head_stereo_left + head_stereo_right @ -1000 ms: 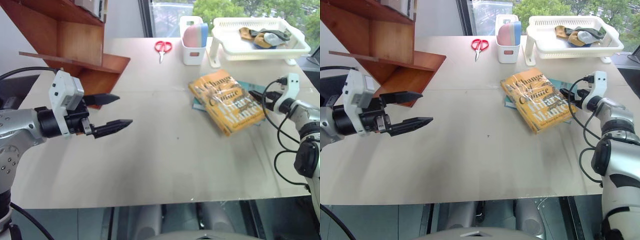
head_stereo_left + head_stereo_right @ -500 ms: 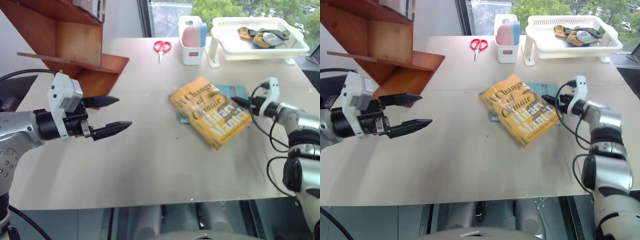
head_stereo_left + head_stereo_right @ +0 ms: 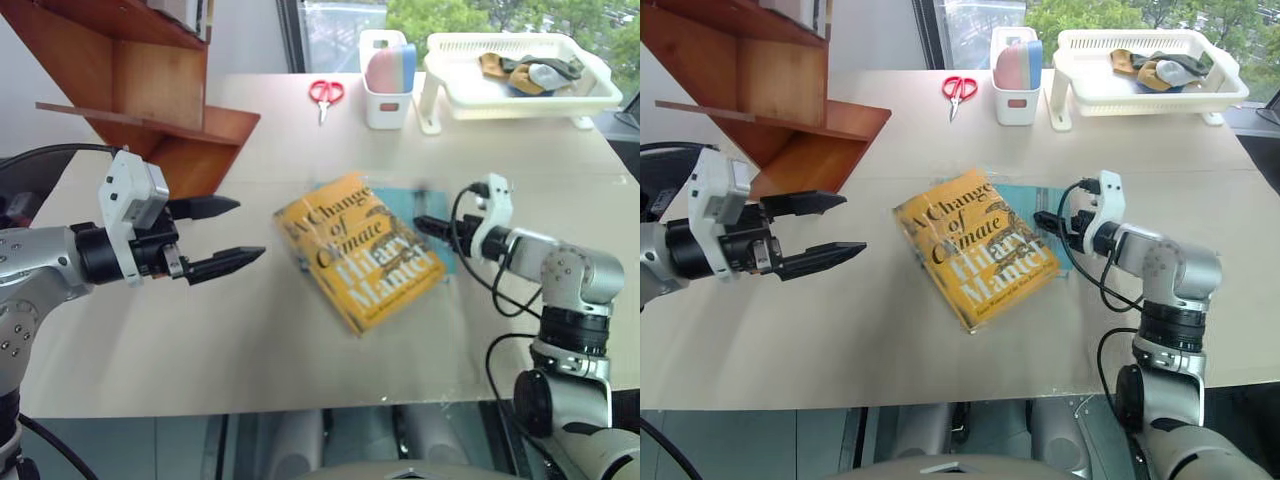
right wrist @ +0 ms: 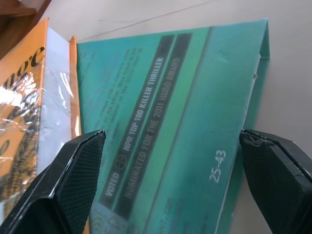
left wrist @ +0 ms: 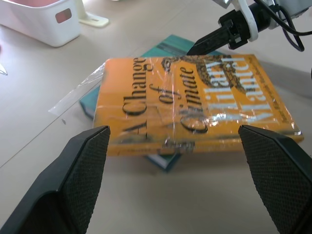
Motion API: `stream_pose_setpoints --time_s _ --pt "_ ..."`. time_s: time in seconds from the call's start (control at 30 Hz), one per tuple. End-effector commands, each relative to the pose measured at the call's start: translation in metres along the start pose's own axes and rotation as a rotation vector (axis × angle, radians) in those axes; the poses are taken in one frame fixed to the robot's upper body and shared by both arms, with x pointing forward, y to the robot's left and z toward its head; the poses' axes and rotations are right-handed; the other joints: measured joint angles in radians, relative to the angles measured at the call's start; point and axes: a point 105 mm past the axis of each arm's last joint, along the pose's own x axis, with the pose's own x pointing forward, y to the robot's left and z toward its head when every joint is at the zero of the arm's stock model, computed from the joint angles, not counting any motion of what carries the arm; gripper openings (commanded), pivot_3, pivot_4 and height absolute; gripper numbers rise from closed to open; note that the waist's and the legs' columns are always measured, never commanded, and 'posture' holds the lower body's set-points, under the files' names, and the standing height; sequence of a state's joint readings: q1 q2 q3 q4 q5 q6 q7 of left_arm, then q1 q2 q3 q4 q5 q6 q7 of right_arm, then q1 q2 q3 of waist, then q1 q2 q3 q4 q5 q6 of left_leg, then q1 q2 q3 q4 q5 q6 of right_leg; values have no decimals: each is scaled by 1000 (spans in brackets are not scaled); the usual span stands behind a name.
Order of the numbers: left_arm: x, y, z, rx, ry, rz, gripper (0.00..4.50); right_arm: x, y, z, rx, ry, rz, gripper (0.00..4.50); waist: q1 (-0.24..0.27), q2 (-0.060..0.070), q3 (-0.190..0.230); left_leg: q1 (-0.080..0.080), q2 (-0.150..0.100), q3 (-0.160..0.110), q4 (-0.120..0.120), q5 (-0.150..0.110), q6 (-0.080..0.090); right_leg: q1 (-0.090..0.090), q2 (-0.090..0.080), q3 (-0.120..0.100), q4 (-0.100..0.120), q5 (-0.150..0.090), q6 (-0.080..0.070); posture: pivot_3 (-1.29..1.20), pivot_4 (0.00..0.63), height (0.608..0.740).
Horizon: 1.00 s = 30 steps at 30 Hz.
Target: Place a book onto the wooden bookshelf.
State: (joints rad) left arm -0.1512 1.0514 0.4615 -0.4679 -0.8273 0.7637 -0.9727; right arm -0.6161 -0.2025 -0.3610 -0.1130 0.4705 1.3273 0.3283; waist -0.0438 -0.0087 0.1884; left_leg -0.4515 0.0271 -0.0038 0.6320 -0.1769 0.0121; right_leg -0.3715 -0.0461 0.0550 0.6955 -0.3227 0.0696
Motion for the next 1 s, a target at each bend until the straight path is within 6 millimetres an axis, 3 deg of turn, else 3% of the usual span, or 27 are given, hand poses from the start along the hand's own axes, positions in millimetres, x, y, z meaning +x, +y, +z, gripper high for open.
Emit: stream_pose_setpoints --time_s 0.03,0.23,0.37,0.43,0.5,0.6,0.73,1.0 --pt "-1 -1 6 28 -20 -3 4431 -13 3 22 -47 -82 -48 4500 3 0 0 0 0 0 0 0 0 0 0 0 0 0 0 0 150 740" --pt "2 -3 2 -28 -48 2 4431 -37 -7 57 -213 -237 -98 4500 5 0 0 0 -1 1 0 0 0 0 0 0 0 0 0 0 150 740" --pt "14 -10 -4 -229 -198 41 4431 -62 -8 78 -381 -313 -40 4500 5 0 0 0 0 1 -1 0 0 0 -1 1 -1 0 0 0 150 740" --pt "21 -23 -18 -310 -199 49 4431 -77 1 84 -487 -337 44 4500 3 0 0 -1 0 0 0 0 0 0 -1 0 -1 0 0 0 150 740" --pt "31 -39 -27 -395 -234 51 4431 -90 7 82 -611 -316 115 4500 1 0 0 -1 0 1 0 0 0 0 -1 2 -2 0 0 0 150 740" --pt "41 -57 -32 -548 -312 65 4431 -100 1 78 -725 -270 128 4500 4 -1 0 -1 0 1 0 0 1 0 -1 1 -2 0 0 0 150 740" --pt "54 -66 -44 -749 -380 161 4431 -102 -6 77 -772 -245 135 4500 4 -1 -1 5 1 0 2 0 0 6 -1 1 0 0 0 0 150 740" --pt "76 -94 -60 -1157 -427 224 4431 -124 17 61 -840 -234 335 4500 18 -2 -2 5 0 -4 4 0 0 10 -1 -2 -1 0 0 0 150 740"
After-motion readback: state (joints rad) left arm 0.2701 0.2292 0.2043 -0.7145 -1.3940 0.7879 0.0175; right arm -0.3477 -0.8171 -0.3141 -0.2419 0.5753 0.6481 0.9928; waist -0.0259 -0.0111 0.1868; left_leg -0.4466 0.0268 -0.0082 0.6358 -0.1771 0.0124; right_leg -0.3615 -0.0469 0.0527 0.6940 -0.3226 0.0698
